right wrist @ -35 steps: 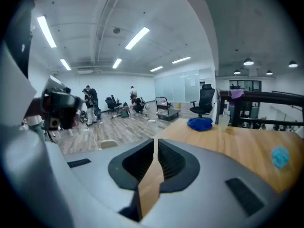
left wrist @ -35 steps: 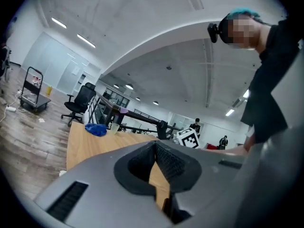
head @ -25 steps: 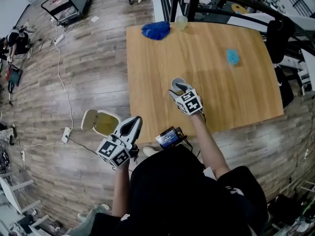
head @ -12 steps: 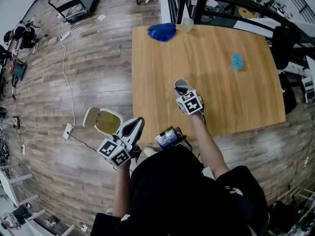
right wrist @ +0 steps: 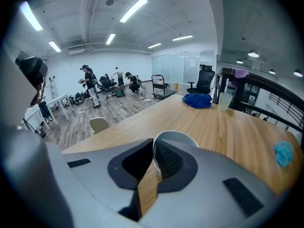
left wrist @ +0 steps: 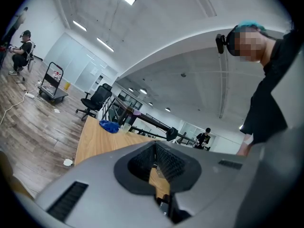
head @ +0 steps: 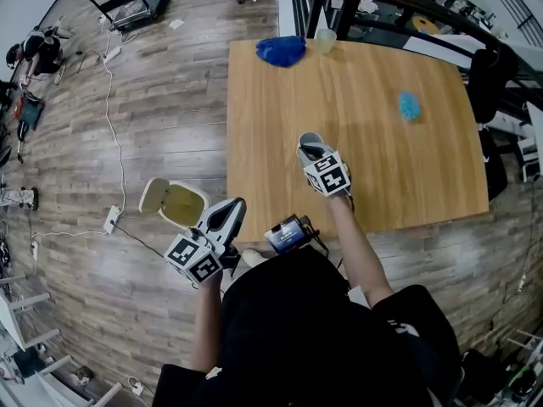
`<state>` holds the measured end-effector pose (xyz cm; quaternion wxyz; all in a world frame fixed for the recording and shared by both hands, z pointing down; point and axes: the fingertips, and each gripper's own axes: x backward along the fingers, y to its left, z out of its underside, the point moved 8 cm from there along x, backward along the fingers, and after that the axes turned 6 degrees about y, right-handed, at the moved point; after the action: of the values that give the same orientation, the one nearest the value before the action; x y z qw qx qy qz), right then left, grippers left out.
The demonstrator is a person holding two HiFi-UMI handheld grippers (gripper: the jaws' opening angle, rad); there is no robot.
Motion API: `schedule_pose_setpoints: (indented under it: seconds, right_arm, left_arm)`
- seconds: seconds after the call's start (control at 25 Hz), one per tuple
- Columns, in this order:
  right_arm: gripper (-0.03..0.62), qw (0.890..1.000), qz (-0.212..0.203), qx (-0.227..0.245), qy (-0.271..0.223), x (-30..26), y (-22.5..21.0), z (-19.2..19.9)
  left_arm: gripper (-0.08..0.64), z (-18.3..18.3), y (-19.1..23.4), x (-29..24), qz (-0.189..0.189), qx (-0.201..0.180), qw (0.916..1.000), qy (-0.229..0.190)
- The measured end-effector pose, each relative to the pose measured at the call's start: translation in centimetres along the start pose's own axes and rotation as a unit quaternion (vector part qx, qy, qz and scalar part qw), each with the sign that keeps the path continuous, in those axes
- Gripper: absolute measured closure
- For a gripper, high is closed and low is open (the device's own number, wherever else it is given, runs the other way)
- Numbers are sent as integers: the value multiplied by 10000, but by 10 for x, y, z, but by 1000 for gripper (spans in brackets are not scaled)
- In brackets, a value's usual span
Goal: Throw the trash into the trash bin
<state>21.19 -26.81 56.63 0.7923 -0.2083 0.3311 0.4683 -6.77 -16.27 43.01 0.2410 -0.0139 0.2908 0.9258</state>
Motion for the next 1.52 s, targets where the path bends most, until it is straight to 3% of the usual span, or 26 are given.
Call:
schedule_pose_setpoints:
  seconds: [0.36,0.6,0.84,1.04,1.28,1.52]
  right_arm:
    - [580,9993,-263,145,-232,1,15,-26]
    - [580,9940,-826,661,-281,-35,74,-68]
    - [580,9774,-1653,1294,-233,-89,157,-115]
    - [580,9639,-2102,1623,-206,-128,227,-143]
    - [580,9474,-2583,1885,-128,-147,293,-159]
    - [580,9319,-2950,2108,44,-202,347,-155]
  left_arm:
    - [554,-6,0,8,-98,-77,9998,-124]
    - [554,6,18,63,-786,193,9955,-482]
    - [554,29,33,137,-1740,576,9774,-1049]
    - [554,48,51,193,-2289,889,9600,-1342]
    - [554,53,60,237,-2622,1002,9460,-1620]
    - [554,87,84,249,-2692,1239,9447,-1402]
